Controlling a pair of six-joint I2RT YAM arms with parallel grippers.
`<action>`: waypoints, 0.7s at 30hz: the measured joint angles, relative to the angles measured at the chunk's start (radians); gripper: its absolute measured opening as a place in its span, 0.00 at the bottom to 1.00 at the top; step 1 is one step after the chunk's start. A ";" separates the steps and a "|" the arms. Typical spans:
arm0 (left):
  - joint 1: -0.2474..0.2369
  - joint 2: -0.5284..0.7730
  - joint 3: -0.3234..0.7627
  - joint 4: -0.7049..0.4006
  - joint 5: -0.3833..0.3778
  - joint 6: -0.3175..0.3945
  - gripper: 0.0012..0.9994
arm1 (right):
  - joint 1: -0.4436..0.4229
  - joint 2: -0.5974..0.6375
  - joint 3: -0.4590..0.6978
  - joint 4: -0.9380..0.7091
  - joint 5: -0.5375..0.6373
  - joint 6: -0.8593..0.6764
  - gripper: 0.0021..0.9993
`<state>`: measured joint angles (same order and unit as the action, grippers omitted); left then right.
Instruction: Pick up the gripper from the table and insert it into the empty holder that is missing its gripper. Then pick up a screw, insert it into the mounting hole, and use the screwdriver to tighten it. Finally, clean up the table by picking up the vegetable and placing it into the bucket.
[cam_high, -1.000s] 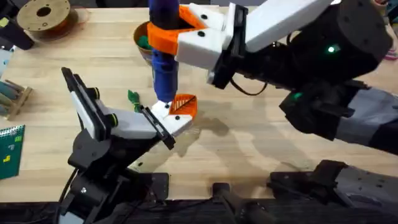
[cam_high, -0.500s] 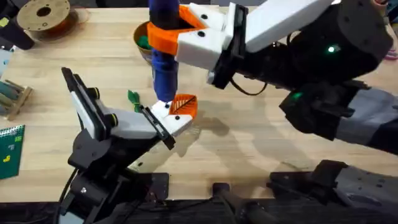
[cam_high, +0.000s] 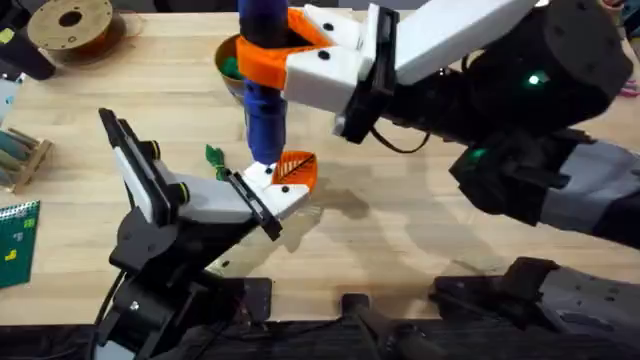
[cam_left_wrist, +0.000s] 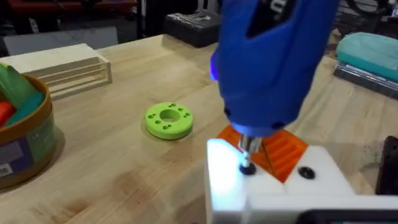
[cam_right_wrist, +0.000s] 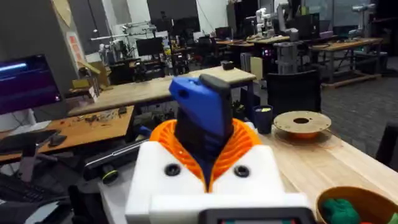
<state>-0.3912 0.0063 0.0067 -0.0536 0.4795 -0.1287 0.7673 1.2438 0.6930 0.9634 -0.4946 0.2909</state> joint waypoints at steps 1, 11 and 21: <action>0.000 0.000 0.000 0.000 0.000 0.000 0.00 | 0.000 0.000 0.000 0.000 0.000 0.000 0.03; 0.000 0.000 0.000 -0.002 0.000 -0.003 0.00 | -0.003 0.000 0.000 -0.030 0.001 0.000 0.03; 0.000 0.000 0.000 0.000 0.000 -0.003 0.00 | -0.004 0.000 0.001 -0.006 0.000 0.002 0.03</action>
<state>-0.3912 0.0063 0.0067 -0.0540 0.4793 -0.1314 0.7632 1.2438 0.6941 0.9571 -0.4949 0.2927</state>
